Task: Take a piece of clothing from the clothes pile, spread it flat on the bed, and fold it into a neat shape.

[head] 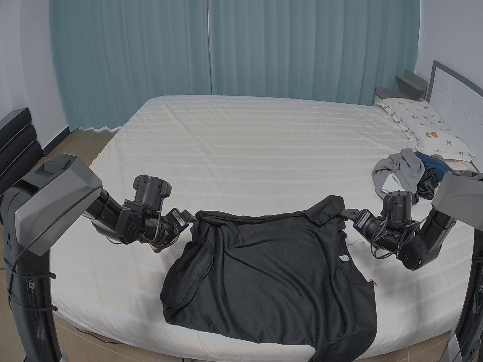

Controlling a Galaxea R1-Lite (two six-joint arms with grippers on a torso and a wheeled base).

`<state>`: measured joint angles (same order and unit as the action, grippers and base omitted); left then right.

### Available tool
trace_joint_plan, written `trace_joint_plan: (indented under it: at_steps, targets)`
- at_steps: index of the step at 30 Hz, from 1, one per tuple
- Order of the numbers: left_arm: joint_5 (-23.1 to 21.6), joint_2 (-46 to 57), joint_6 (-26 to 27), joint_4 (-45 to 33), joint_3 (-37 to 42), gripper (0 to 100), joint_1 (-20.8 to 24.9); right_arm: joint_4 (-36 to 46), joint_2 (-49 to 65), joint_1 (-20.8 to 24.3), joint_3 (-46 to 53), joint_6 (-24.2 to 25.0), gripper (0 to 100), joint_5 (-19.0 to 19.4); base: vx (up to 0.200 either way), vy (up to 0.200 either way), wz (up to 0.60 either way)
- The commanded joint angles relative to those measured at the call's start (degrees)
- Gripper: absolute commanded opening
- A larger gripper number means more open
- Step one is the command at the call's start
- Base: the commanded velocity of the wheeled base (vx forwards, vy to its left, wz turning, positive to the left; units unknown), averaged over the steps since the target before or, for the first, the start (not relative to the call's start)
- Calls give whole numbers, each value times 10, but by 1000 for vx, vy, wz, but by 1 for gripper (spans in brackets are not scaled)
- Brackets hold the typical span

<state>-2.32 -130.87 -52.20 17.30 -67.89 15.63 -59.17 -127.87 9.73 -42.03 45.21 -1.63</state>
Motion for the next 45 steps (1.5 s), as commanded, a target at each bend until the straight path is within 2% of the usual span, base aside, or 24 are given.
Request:
trace_joint_plan:
  at_steps: [1, 5, 6, 7, 9, 12, 16, 26, 29, 33, 35, 45]
  targets:
    - [-23, 54, -8, 37, 95, 100, -10, -4, 62, 14, 89, 30, 100, 18, 0, 0, 0]
    - [-35, 88, -10, 124, 204, 100, -7, -5, 85, 16, 138, 48, 100, 31, 0, 0, 0]
    - [-35, 89, -10, 128, 209, 100, -6, -5, 87, 16, 140, 49, 100, 31, 0, 0, 0]
    - [-33, 104, -14, 178, 260, 100, -2, -5, 98, 17, 166, 57, 100, 32, 0, 0, 0]
    - [-33, 116, -15, 222, 304, 100, 2, -5, 105, 18, 185, 56, 100, 34, -200, 0, 0]
    - [-30, 123, -14, 266, 351, 100, 7, -5, 113, 19, 204, 52, 100, 31, -200, 0, 0]
    - [-30, 117, -18, 288, 384, 100, 11, -4, 117, 20, 224, 47, 100, 33, -200, 0, 0]
    - [-28, 95, -19, 302, 410, 100, 18, -4, 110, 30, 238, 26, 100, 30, 0, 0, 0]
    - [-14, 74, -19, 331, 407, 100, 27, -4, 111, 31, 239, 24, 100, 30, 0, 0, 0]
    - [47, 32, -18, 376, 389, 100, 48, -4, 110, 37, 240, 17, 100, 27, 0, 0, 0]
    - [63, 19, -17, 383, 380, 100, 55, -4, 110, 38, 240, 17, 100, 27, 0, 0, 0]
    - [66, 7, -12, 379, 362, 100, 58, -4, 111, 37, 239, 17, 100, 27, 0, 0, 0]
